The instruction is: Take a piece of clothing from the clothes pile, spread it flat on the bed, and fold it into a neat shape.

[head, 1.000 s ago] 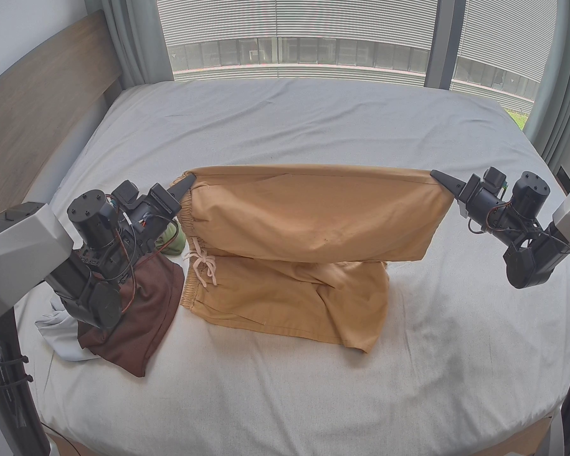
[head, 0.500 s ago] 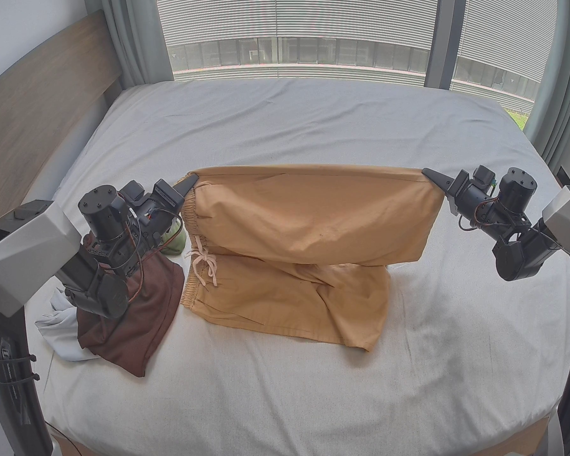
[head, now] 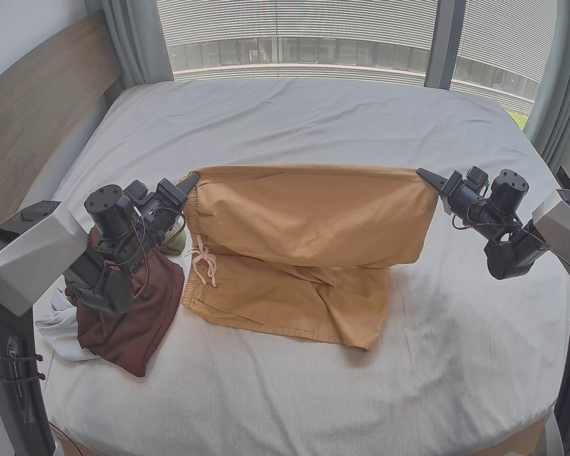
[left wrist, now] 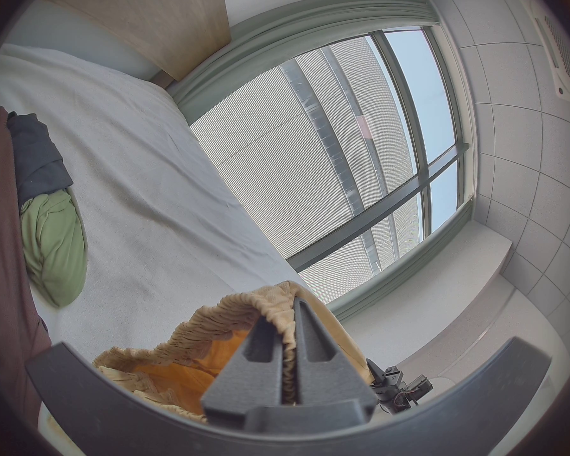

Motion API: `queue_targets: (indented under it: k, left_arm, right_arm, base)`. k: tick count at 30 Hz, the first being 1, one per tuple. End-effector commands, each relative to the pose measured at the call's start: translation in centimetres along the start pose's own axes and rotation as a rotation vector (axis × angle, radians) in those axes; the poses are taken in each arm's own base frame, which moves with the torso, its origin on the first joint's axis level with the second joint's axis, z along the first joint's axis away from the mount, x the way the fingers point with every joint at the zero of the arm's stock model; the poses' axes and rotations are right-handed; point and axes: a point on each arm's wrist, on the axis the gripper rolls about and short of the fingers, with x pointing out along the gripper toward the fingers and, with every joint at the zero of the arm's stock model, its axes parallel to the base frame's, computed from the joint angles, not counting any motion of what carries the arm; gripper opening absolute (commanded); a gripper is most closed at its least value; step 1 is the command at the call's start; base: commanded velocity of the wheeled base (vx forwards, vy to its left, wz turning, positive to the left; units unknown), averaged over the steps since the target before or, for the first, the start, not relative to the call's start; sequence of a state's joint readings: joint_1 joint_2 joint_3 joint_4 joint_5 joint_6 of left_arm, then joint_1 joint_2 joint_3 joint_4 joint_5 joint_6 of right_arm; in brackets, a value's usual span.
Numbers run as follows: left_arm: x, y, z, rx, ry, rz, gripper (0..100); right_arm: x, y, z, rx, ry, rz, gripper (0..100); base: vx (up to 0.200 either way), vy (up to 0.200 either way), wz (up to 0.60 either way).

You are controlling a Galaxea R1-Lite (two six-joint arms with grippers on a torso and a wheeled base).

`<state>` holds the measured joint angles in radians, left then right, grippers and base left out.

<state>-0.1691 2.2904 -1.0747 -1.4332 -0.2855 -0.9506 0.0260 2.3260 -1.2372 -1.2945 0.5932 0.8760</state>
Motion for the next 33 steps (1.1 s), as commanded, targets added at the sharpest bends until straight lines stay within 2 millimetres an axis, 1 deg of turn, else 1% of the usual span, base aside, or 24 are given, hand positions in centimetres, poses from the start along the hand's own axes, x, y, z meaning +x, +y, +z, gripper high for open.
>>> queue_targets:
  k: [1,13,21,28,33]
  left_arm:
    - [0.7,0.9,-0.3,0.000,-0.008,0.005,0]
    - [3.2,1.7,-0.1,0.005,-0.045,-0.012,0]
    - [4.1,2.6,-0.3,0.004,-0.045,-0.007,0]
    - [4.6,2.7,0.0,0.001,-0.040,0.003,0]
    - [5.1,2.4,0.5,0.001,-0.056,0.012,0]
  right_arm:
    - [0.8,-1.1,-0.3,-0.006,-0.005,0.007,0]
    - [3.5,-2.7,0.7,-0.027,-0.025,0.033,0]
    - [4.7,-3.9,0.8,-0.035,-0.031,0.040,0]
    - [5.1,-4.1,1.0,-0.045,-0.039,0.048,0]
    - [5.5,-3.7,1.9,-0.064,-0.058,0.068,0]
  base:
    - [0.000,0.000,0.00]
    - [0.000,0.000,0.00]
    - [0.000,0.000,0.00]
    - [0.000,0.000,0.00]
    - [0.000,0.000,0.00]
